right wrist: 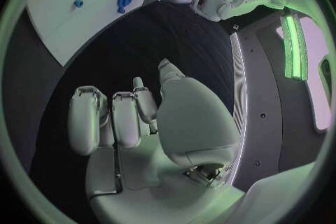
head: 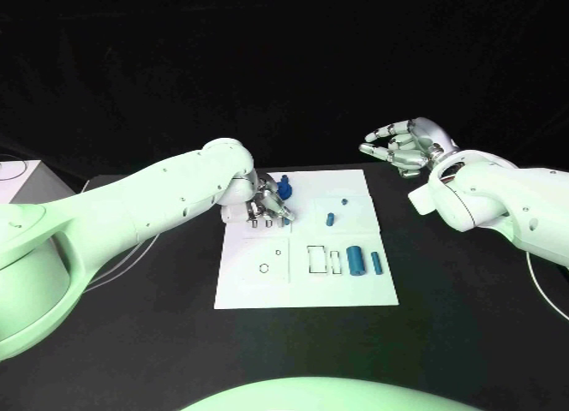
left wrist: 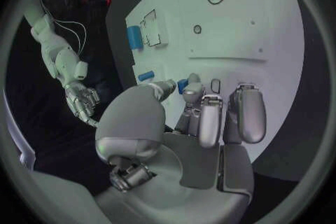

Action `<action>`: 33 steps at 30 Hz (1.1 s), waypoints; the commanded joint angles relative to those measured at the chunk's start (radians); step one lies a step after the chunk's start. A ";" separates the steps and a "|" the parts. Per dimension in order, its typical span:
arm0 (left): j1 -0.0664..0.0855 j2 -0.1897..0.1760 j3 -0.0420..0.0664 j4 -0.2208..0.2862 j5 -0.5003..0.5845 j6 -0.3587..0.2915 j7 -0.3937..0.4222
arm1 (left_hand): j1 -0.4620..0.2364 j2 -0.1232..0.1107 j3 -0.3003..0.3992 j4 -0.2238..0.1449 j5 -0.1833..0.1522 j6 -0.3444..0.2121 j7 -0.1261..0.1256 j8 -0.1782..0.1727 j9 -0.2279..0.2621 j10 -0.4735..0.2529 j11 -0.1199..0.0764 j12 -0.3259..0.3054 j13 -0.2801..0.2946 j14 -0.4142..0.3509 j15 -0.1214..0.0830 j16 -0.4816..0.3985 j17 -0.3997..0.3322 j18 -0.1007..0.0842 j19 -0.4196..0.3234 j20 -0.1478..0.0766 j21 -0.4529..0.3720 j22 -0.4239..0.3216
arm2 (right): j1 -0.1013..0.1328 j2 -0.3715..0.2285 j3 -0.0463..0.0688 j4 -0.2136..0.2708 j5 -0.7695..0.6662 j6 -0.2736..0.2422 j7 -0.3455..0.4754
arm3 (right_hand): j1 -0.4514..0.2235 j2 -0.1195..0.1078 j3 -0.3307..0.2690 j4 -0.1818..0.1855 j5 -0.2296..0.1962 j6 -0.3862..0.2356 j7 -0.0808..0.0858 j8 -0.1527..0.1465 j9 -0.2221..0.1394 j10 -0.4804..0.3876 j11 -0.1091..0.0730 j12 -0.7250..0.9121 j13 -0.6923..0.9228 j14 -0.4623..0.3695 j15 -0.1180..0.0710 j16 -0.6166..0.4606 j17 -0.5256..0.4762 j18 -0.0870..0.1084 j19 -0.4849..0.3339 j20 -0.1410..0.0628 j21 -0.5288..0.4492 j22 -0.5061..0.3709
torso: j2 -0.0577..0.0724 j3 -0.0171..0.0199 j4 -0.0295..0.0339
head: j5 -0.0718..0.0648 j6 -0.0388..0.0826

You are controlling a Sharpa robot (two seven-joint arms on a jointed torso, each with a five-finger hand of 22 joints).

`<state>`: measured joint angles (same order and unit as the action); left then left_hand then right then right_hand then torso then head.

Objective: Assemble the parts on the task board

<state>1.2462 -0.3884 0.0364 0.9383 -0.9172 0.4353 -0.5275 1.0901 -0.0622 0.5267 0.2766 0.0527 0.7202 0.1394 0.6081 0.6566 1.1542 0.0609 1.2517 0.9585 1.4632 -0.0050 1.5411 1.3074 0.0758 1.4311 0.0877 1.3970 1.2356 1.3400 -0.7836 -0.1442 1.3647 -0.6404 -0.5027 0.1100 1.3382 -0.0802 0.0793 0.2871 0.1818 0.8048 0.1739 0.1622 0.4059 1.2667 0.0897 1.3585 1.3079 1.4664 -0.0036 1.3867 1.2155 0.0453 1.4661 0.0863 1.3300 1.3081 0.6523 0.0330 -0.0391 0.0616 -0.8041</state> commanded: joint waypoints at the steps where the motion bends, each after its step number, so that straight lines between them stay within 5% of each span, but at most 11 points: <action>1: 0.000 0.001 0.001 0.001 0.010 0.011 0.013 | 0.001 -0.013 0.006 0.004 -0.003 -0.006 0.000 0.005 0.002 -0.009 -0.001 0.000 -0.001 0.091 -0.005 -0.003 0.233 -0.007 -0.004 -0.003 -0.002 0.001 | 0.000 0.001 0.001 -0.001 -0.002 0.014 -0.003 | -0.007 0.000 -0.003 0.001 -0.003 -0.001 0.003 0.006 0.001 0.009 0.000 0.003 0.008 0.025 0.004 0.003 0.001 0.010 0.054 0.009 0.006 0.008 | 0.001 0.0001 0.0010 | -0.001 0.001; 33: 0.000 -0.001 0.002 0.000 0.016 -0.004 0.016 | -0.012 -0.015 0.013 0.010 -0.003 -0.007 0.000 0.008 0.005 -0.012 0.000 -0.002 -0.007 0.092 -0.003 -0.002 0.234 -0.007 -0.004 -0.002 -0.002 0.002 | 0.000 0.004 0.001 -0.004 -0.004 0.025 -0.009 | -0.008 -0.001 -0.004 0.001 -0.008 -0.001 0.002 0.008 0.002 0.009 -0.001 0.004 0.008 0.025 0.003 0.003 0.001 0.010 0.054 0.008 0.006 0.008 | 0.001 0.0021 0.0010 | -0.005 -0.011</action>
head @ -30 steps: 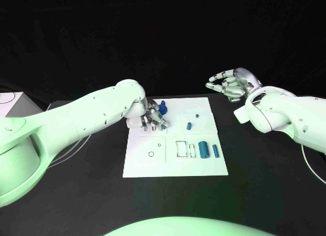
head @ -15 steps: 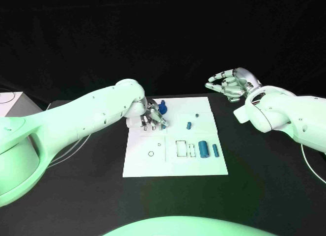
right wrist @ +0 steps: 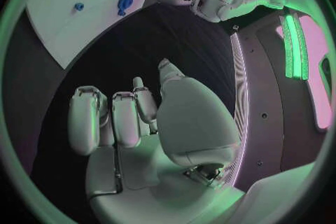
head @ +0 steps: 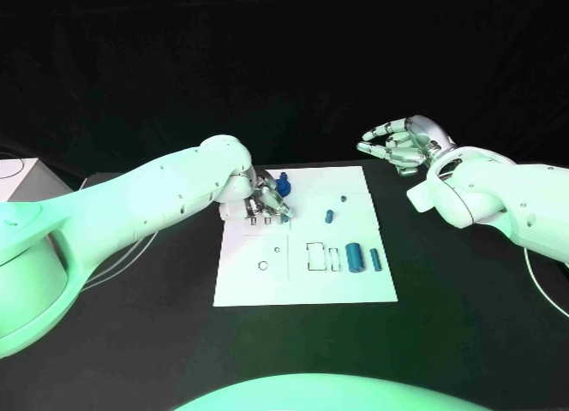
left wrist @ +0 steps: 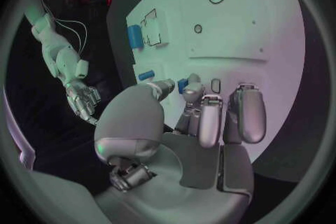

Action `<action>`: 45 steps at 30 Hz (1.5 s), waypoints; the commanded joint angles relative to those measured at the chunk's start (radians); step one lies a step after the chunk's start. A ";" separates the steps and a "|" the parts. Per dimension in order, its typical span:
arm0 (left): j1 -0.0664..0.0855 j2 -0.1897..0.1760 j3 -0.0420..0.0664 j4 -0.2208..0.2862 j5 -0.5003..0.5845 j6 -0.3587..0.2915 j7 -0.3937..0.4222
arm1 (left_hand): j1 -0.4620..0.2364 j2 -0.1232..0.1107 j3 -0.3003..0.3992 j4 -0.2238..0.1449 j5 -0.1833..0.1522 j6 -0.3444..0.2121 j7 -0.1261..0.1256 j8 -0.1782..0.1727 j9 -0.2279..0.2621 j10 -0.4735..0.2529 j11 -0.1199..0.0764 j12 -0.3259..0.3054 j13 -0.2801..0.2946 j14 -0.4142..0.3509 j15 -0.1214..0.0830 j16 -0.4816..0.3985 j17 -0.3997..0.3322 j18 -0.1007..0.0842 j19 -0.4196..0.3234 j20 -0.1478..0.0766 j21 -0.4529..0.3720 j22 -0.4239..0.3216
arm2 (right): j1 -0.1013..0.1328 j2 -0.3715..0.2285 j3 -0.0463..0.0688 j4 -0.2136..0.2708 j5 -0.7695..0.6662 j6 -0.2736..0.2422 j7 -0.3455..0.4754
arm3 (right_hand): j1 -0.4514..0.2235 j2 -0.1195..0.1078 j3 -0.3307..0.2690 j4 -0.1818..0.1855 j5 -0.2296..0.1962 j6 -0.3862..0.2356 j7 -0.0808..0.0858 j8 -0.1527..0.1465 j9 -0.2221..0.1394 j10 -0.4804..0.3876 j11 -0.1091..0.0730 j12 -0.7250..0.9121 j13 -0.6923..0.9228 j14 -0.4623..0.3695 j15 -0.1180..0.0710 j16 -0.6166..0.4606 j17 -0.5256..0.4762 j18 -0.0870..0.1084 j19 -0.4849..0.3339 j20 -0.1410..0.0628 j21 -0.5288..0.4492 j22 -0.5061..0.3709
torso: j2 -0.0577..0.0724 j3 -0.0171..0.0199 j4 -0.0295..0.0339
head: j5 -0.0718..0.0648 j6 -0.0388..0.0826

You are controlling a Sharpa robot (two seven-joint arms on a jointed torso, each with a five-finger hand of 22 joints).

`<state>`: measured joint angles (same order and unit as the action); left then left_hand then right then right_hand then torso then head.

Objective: Assemble the parts on the task board

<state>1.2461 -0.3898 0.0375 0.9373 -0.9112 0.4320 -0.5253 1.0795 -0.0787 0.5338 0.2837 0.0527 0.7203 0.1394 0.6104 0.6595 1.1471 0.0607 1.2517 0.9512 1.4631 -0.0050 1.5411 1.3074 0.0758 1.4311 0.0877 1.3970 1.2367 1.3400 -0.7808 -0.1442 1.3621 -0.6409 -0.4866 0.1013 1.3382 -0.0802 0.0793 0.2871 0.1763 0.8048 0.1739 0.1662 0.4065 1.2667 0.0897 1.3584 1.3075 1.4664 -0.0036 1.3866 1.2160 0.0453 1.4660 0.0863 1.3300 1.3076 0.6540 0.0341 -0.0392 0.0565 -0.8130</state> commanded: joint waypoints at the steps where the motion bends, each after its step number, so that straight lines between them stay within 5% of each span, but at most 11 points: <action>1: 0.000 0.001 0.001 0.001 0.012 0.000 0.014 | 0.002 0.003 0.011 0.000 -0.003 -0.008 0.000 0.006 0.003 -0.006 0.000 -0.002 0.000 0.092 -0.004 -0.002 0.234 -0.007 -0.004 -0.002 -0.002 0.001 | 0.000 0.001 0.001 -0.001 -0.003 0.010 -0.001 | -0.008 -0.001 -0.004 0.001 -0.003 -0.001 0.002 0.004 0.001 0.009 -0.001 0.004 0.008 0.025 0.003 0.003 0.001 0.010 0.054 0.008 0.006 0.008 | -0.001 0.0007 0.0014 | 0.000 -0.002; 9: 0.000 -0.001 0.001 0.000 0.025 0.005 0.014 | 0.066 0.013 0.133 -0.072 -0.002 -0.019 -0.003 0.017 0.013 -0.012 -0.005 -0.005 -0.007 0.092 -0.007 -0.002 0.234 -0.007 -0.004 -0.005 -0.002 0.001 | 0.000 0.002 0.001 -0.002 -0.004 0.013 -0.003 | -0.009 0.000 -0.005 0.001 -0.007 -0.001 0.002 0.006 0.001 0.012 -0.001 0.006 0.009 0.025 0.003 0.003 0.000 0.010 0.055 0.008 0.006 0.009 | -0.002 0.0007 0.0005 | 0.002 -0.003; 20: 0.000 0.002 0.000 -0.006 0.058 0.008 0.017 | 0.070 0.012 0.248 -0.150 0.001 -0.029 0.000 0.028 0.026 -0.031 -0.003 -0.027 -0.041 0.092 -0.006 0.000 0.235 -0.007 -0.004 -0.003 -0.001 0.004 | 0.000 0.003 0.001 -0.003 -0.005 0.021 -0.007 | -0.009 0.000 -0.005 0.001 -0.007 -0.001 0.002 0.006 0.001 0.012 -0.001 0.007 0.010 0.025 0.003 0.003 0.002 0.010 0.055 0.008 0.007 0.010 | -0.002 0.0008 0.0006 | 0.003 -0.005; 45: 0.000 -0.006 0.000 -0.007 0.073 0.009 0.017 | 0.029 0.003 0.263 -0.151 0.000 -0.029 0.003 0.032 0.030 -0.027 0.001 -0.029 -0.048 0.093 -0.003 0.001 0.236 -0.008 -0.004 0.001 0.000 0.005 | 0.000 0.004 0.001 -0.006 -0.006 0.028 -0.011 | -0.008 0.000 -0.005 0.000 -0.008 -0.001 0.001 0.008 0.002 0.016 -0.002 0.009 0.012 0.026 0.002 0.003 0.003 0.009 0.056 0.007 0.010 0.013 | -0.002 0.0007 0.0015 | 0.000 -0.004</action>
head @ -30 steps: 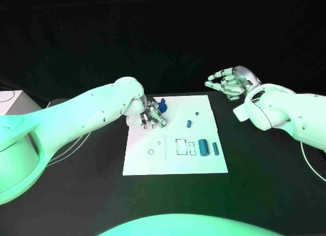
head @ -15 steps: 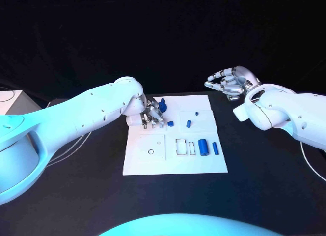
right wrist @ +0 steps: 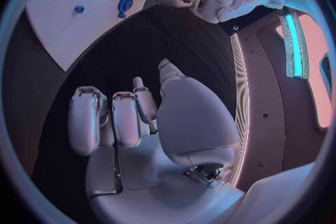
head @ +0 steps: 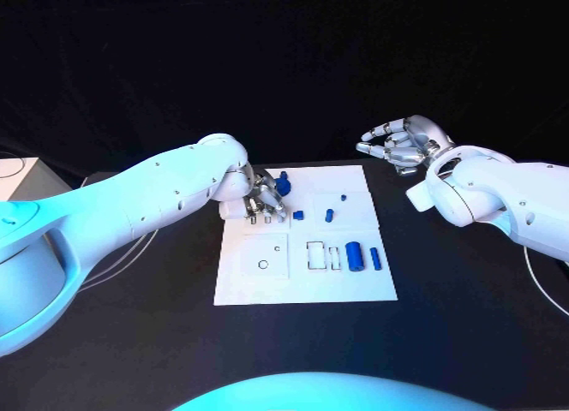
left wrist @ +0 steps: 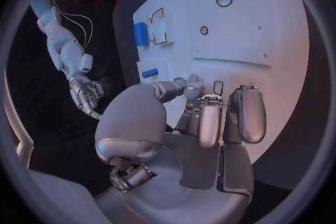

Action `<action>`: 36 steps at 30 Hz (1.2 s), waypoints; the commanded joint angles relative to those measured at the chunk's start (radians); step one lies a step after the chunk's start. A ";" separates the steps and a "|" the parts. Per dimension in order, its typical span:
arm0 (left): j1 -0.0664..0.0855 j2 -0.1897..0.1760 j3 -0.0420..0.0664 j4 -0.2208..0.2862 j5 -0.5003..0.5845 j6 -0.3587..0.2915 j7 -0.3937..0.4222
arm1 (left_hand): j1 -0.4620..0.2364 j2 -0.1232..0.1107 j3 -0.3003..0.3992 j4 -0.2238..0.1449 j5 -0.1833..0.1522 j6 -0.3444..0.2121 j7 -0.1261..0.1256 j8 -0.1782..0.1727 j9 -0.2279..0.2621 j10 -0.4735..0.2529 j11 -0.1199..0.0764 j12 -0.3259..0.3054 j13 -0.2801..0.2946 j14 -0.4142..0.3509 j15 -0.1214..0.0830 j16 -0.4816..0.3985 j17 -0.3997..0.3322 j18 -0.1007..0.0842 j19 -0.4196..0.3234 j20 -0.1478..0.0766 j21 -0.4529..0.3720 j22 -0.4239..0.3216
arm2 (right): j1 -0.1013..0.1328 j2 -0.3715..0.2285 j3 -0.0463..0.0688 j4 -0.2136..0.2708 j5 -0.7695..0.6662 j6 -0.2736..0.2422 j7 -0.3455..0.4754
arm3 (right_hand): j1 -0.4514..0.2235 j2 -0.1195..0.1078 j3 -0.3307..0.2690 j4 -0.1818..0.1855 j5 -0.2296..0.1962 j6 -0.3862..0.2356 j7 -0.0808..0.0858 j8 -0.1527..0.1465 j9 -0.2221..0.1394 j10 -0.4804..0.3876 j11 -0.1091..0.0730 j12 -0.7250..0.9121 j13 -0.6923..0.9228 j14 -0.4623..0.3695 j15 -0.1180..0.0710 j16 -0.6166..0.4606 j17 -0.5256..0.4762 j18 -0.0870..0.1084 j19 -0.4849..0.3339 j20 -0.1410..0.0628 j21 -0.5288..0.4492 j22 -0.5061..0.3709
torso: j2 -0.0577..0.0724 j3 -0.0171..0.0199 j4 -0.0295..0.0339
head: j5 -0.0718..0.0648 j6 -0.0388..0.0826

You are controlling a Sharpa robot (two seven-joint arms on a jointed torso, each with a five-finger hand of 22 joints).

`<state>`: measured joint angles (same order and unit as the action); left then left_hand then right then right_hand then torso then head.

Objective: Assemble the parts on the task board

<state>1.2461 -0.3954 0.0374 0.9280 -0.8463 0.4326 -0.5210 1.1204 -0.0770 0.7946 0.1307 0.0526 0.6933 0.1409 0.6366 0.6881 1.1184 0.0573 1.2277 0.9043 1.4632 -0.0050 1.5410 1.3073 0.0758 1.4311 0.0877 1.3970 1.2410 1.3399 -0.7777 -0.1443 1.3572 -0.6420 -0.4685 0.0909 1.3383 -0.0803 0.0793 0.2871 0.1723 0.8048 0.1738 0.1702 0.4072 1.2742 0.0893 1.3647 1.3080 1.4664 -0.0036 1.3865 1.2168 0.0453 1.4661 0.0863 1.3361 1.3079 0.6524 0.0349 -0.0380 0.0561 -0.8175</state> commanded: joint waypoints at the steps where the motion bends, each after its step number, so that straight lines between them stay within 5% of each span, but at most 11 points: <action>1: 0.000 -0.002 0.001 0.004 0.008 0.007 0.013 | -0.014 0.001 0.002 0.003 0.000 -0.002 0.002 0.005 0.001 0.002 0.004 -0.005 -0.001 0.093 -0.003 0.001 0.236 -0.008 -0.004 0.001 0.000 0.001 | 0.000 0.001 0.001 -0.001 -0.005 0.010 -0.001 | -0.008 0.000 -0.005 0.000 -0.004 -0.001 0.001 0.004 0.001 0.009 -0.001 0.003 0.012 0.026 0.002 0.003 0.002 0.009 0.056 0.007 0.004 0.013 | 0.000 0.0001 0.0001 | 0.001 0.001; 5: -0.001 -0.008 0.001 0.015 0.013 -0.009 0.017 | -0.034 -0.011 -0.010 0.009 -0.001 -0.001 0.003 0.005 0.001 0.003 0.005 -0.005 -0.003 0.093 -0.002 0.001 0.236 -0.008 -0.004 0.002 0.000 0.002 | 0.000 0.001 0.001 -0.001 -0.012 0.016 -0.002 | 0.002 -0.001 -0.002 -0.004 -0.003 -0.001 0.001 0.008 0.002 0.011 -0.002 0.005 0.012 0.026 0.002 0.002 0.001 0.009 0.057 0.007 0.004 0.013 | -0.001 -0.0003 -0.0001 | -0.001 0.004; 12: -0.004 -0.037 0.002 0.057 0.024 -0.061 0.027 | -0.066 -0.032 -0.050 0.023 -0.002 -0.016 0.009 -0.013 -0.008 0.001 0.010 -0.004 -0.007 0.093 0.002 0.000 0.235 -0.007 -0.005 0.004 -0.001 0.000 | 0.000 0.005 0.001 0.001 -0.119 0.057 -0.023 | 0.126 -0.010 0.072 -0.063 0.027 0.020 -0.006 0.039 0.005 0.033 -0.010 0.017 0.022 0.025 -0.005 -0.006 -0.001 0.006 0.063 0.002 0.014 0.026 | -0.001 -0.0005 0.0012 | -0.003 0.011; 14: -0.006 -0.051 0.003 0.074 0.030 -0.082 0.032 | -0.069 -0.036 -0.059 0.025 -0.002 -0.018 0.012 -0.018 -0.012 -0.001 0.012 -0.004 -0.010 0.093 0.003 0.000 0.235 -0.007 -0.005 0.005 -0.001 -0.001 | 0.000 0.008 0.001 0.002 -0.188 0.081 -0.038 | 0.150 -0.026 0.117 -0.077 0.069 0.037 -0.008 0.046 0.000 0.052 -0.014 0.027 0.034 0.027 -0.007 -0.005 0.004 0.004 0.065 -0.001 0.020 0.033 | -0.001 -0.0010 0.0011 | -0.003 0.013; 21: -0.015 -0.101 0.011 0.142 0.051 -0.167 0.071 | -0.058 -0.051 -0.090 0.021 -0.002 -0.046 0.024 -0.060 -0.042 -0.038 0.023 -0.031 -0.059 0.088 0.013 -0.008 0.228 -0.004 -0.012 0.012 -0.010 -0.016 | 0.000 0.029 0.000 0.007 -0.434 0.165 -0.113 | 0.139 -0.066 0.205 -0.083 0.046 0.080 -0.026 0.059 -0.013 0.088 -0.027 0.047 0.056 0.031 -0.017 -0.003 0.013 0.002 0.070 -0.008 0.032 0.047 | -0.001 -0.0014 0.0024 | -0.003 0.021; 29: -0.051 -0.187 0.040 0.255 0.065 -0.263 0.133 | -0.016 -0.059 -0.103 0.001 -0.002 -0.050 0.029 -0.079 -0.065 -0.097 0.027 -0.075 -0.132 0.067 0.017 -0.047 0.191 0.010 -0.046 0.016 -0.050 -0.084 | 0.000 0.074 -0.002 0.017 -0.671 0.239 -0.224 | 0.112 -0.094 0.231 -0.079 0.025 0.099 -0.034 0.067 -0.018 0.104 -0.034 0.056 0.068 0.034 -0.022 0.000 0.020 0.000 0.072 -0.013 0.039 0.055 | 0.000 -0.0014 0.0006 | -0.004 0.028; 32: -0.074 -0.226 0.058 0.308 0.067 -0.293 0.158 | 0.017 -0.062 -0.105 -0.011 -0.002 -0.054 0.031 -0.086 -0.077 -0.170 0.029 -0.133 -0.222 0.040 0.019 -0.092 0.149 0.025 -0.084 0.018 -0.101 -0.164 | 0.000 0.097 -0.005 0.018 -0.737 0.258 -0.256 | 0.105 -0.101 0.235 -0.078 0.019 0.102 -0.036 0.069 -0.018 0.105 -0.036 0.056 0.068 0.034 -0.024 0.001 0.022 0.000 0.072 -0.014 0.038 0.055 | 0.000 -0.0023 0.0009 | -0.006 0.031; 36: -0.106 -0.271 0.086 0.368 0.069 -0.327 0.188 | 0.045 -0.068 -0.107 -0.020 -0.001 -0.054 0.032 -0.087 -0.086 -0.196 0.030 -0.157 -0.253 0.013 0.020 -0.136 0.109 0.038 -0.118 0.019 -0.152 -0.237 | 0.000 0.130 -0.011 0.011 -0.797 0.275 -0.293 | 0.093 -0.115 0.237 -0.076 0.010 0.107 -0.041 0.073 -0.019 0.109 -0.039 0.058 0.071 0.036 -0.026 0.003 0.027 -0.001 0.073 -0.016 0.043 0.061 | 0.000 -0.0008 0.0039 | -0.007 0.035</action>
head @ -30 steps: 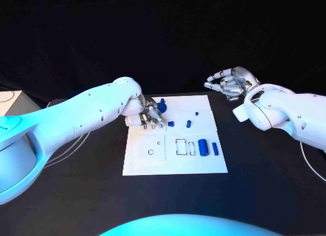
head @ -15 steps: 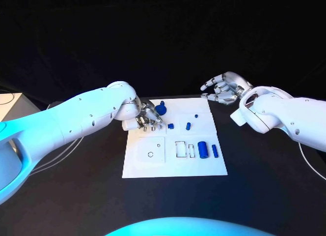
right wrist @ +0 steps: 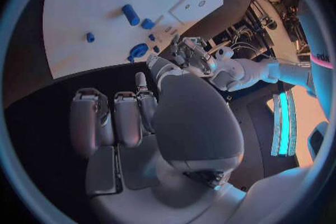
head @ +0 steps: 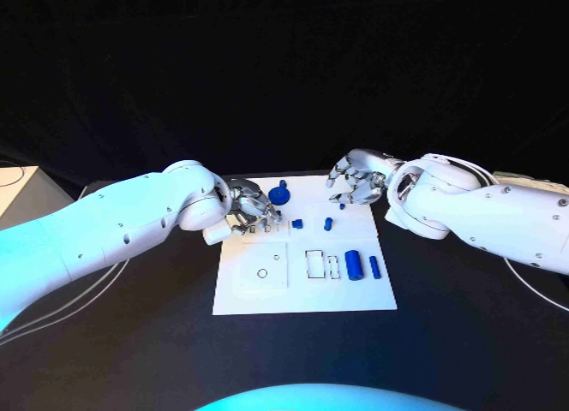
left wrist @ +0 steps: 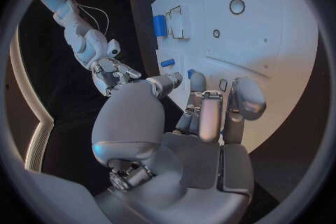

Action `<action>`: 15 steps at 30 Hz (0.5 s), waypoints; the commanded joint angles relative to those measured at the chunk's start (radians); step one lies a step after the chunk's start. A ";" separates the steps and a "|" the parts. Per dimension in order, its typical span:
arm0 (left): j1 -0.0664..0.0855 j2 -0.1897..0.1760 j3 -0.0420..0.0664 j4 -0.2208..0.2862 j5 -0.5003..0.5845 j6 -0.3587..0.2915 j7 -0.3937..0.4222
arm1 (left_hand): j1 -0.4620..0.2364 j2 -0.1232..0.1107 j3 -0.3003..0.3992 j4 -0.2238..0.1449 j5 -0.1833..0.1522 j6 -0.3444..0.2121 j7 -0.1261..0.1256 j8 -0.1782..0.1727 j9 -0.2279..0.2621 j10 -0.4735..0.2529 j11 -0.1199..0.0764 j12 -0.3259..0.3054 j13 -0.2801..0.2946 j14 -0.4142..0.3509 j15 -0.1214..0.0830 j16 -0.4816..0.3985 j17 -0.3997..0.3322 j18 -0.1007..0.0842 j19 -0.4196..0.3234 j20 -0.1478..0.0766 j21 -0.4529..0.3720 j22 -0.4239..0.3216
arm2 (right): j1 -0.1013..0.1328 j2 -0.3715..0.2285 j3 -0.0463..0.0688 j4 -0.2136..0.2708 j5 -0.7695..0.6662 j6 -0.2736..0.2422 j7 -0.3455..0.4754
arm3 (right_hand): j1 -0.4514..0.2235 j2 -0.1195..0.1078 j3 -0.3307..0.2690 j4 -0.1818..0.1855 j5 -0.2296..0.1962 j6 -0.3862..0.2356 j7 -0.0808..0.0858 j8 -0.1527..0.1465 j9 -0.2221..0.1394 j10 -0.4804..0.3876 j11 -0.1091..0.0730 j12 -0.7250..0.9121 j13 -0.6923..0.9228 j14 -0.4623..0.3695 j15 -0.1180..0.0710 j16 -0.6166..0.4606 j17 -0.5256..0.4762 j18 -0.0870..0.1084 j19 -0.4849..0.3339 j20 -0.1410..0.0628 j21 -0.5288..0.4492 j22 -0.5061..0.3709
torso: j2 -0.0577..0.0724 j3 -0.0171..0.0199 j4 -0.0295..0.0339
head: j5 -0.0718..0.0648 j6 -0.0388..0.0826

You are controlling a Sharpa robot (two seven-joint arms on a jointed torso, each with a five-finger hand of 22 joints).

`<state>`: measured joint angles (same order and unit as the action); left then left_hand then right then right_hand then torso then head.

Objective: Assemble the parts on the task board

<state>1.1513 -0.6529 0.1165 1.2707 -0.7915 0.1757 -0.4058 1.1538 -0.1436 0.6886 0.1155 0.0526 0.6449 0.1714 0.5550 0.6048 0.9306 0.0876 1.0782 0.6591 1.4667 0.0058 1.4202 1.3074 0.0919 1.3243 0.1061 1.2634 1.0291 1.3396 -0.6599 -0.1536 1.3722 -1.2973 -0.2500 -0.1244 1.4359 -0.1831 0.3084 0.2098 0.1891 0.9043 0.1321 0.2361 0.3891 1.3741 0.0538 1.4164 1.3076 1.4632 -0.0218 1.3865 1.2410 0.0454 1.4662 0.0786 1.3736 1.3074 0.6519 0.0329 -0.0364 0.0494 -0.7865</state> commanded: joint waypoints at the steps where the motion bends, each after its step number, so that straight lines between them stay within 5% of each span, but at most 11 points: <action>1: -0.018 -0.022 0.011 0.037 0.015 -0.077 0.079 | 0.015 -0.002 -0.001 -0.006 -0.001 -0.006 0.002 -0.006 -0.004 -0.010 0.000 -0.009 -0.010 0.008 0.009 -0.019 0.106 0.023 -0.014 0.001 -0.024 -0.033 | 0.000 0.020 -0.003 -0.007 -0.151 0.058 -0.084 | -0.007 -0.014 0.008 0.002 -0.008 0.008 0.001 0.007 -0.001 0.010 -0.004 0.007 0.072 0.039 -0.008 0.004 0.004 -0.001 0.074 -0.009 0.007 0.062 | 0.001 0.0012 0.0033 | 0.000 0.004; 6: -0.051 -0.077 0.033 0.106 0.028 -0.118 0.124 | 0.029 -0.009 -0.002 -0.011 -0.002 -0.008 0.002 -0.008 -0.010 -0.015 0.000 -0.015 -0.018 0.000 0.009 -0.032 0.094 0.027 -0.023 0.001 -0.042 -0.056 | -0.007 0.064 -0.009 -0.021 -0.189 0.061 -0.121 | -0.021 -0.023 0.008 0.008 -0.009 0.007 0.000 0.008 -0.003 0.019 -0.005 0.015 0.081 0.045 -0.009 0.016 0.025 -0.006 0.077 -0.010 0.026 0.083 | 0.005 -0.0004 0.0073 | 0.001 0.006; 15: -0.078 -0.145 0.047 0.171 0.088 -0.174 0.213 | 0.047 -0.016 -0.002 -0.010 -0.001 -0.010 0.006 -0.014 -0.026 -0.027 0.004 -0.027 -0.033 -0.029 0.012 -0.075 0.054 0.041 -0.058 0.002 -0.102 -0.139 | -0.031 0.130 -0.015 -0.064 -0.206 0.071 -0.145 | -0.032 -0.031 0.008 0.012 -0.006 0.001 0.002 0.007 -0.006 0.026 -0.003 0.021 0.089 0.051 -0.008 0.030 0.049 -0.010 0.081 -0.011 0.045 0.103 | 0.008 -0.0024 0.0115 | -0.004 0.009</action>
<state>1.0752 -0.7943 0.1619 1.4329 -0.7508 0.0525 -0.2743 1.1952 -0.1608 0.6855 0.1074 0.0526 0.6397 0.1768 0.5435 0.5795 0.9078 0.0896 1.0543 0.6269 1.4428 0.0179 1.3491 1.3074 0.1238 1.2709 0.1082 1.1662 0.8961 1.3120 -0.5332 -0.1687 1.3168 -1.4624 -0.2008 -0.2333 1.4108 -0.2081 0.3166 0.2180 0.1839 0.9043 0.1320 0.2397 0.3834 1.3972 0.0484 1.4343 1.3074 1.4668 -0.0254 1.4119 1.2901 0.0455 1.4663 0.0714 1.4147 1.3081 0.6586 0.0309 -0.0268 0.0457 -0.7772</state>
